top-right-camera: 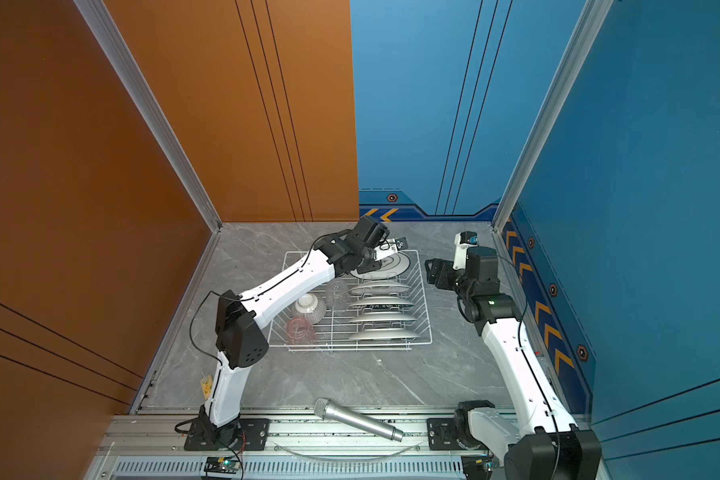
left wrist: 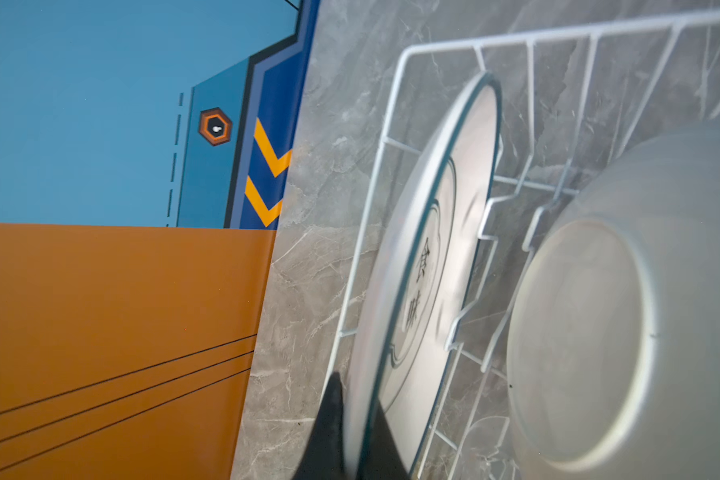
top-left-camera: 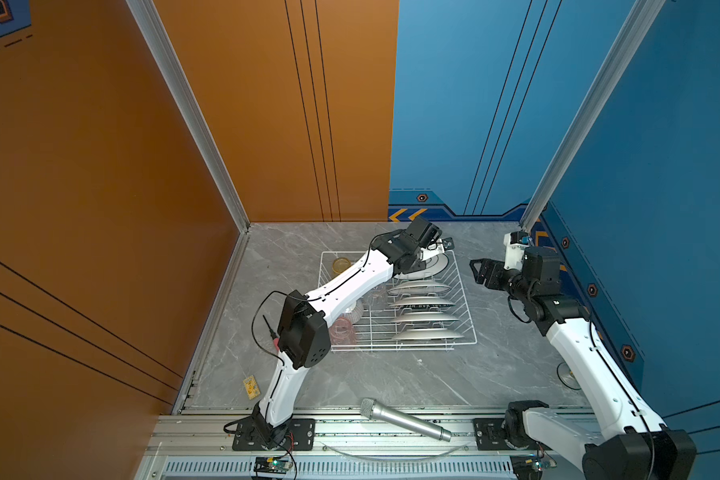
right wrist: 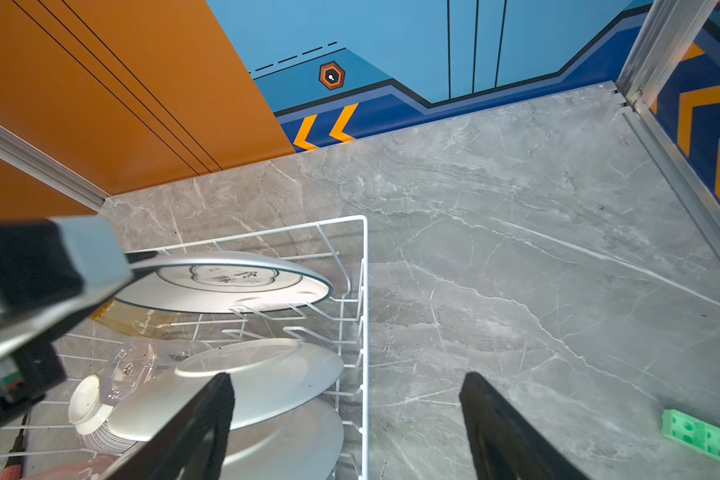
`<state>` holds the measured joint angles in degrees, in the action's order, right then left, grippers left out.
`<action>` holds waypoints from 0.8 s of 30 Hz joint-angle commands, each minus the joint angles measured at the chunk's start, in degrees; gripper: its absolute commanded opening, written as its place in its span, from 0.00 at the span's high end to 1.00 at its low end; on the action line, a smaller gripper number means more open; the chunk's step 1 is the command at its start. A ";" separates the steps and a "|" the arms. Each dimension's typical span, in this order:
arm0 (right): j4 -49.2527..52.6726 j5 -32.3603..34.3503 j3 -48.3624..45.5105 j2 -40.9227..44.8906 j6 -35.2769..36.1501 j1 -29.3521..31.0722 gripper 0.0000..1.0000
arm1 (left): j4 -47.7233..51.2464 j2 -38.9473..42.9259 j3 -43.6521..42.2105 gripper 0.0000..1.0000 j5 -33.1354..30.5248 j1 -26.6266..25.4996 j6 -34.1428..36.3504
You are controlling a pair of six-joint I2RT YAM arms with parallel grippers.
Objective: Unload the mixed dishes from the dish rack
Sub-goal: 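Lift the white plate out with the left gripper toward the right gripper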
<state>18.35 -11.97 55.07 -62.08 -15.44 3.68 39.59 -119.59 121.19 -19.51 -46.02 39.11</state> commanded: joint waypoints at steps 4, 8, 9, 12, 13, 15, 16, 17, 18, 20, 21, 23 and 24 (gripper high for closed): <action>-3.60 -4.22 -2.06 1.24 -2.07 -1.59 0.16 | -4.15 9.94 0.45 1.00 -0.08 1.48 -8.68; -8.18 -12.11 -4.14 1.44 -5.38 -4.54 0.18 | -4.27 14.61 -0.29 1.00 5.82 4.94 -15.70; -10.72 -15.29 -5.07 1.44 -7.12 -5.65 0.19 | -4.27 15.89 -0.70 1.00 9.62 6.23 -18.53; -22.78 -25.81 -8.91 1.08 -14.98 -8.73 0.22 | -4.28 18.77 -2.45 1.00 21.98 10.44 -27.08; -28.15 -28.96 -10.35 0.74 -18.57 -9.47 0.22 | -4.22 19.39 -3.19 1.00 25.77 11.83 -29.90; -37.12 -33.55 -12.10 -0.47 -24.31 -10.09 0.24 | -4.31 20.08 -4.31 1.00 32.64 13.93 -34.14; -40.78 -35.52 -12.49 -1.33 -26.78 -10.02 0.24 | -4.47 20.27 -4.96 1.00 35.49 14.62 -35.86; -44.81 -37.36 -12.84 -2.24 -29.30 -9.85 0.25 | -4.75 20.27 -5.60 1.00 37.60 14.93 -37.16; -49.14 -38.82 -13.16 -3.16 -31.81 -9.60 0.25 | -5.30 20.28 -6.38 1.00 39.93 15.23 -38.46; -56.14 -40.84 -13.71 -4.83 -36.31 -9.01 0.25 | -7.35 20.11 -8.12 1.00 44.52 15.67 -41.32; -59.09 -41.39 -13.91 -5.50 -38.08 -8.56 0.25 | -8.42 19.91 -8.78 1.00 46.67 15.80 -42.69; -60.88 -41.73 -13.69 -6.41 -39.26 -7.75 0.26 | -9.89 19.34 -9.81 1.00 48.79 15.78 -44.44; -60.90 -41.68 -13.60 -6.68 -39.23 -7.39 0.26 | -10.63 18.99 -10.24 1.00 49.48 15.70 -45.05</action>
<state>-31.68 -49.17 42.02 -68.18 -48.60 -4.69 34.98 -100.25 111.63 20.60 -30.06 0.14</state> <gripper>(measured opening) 0.743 0.080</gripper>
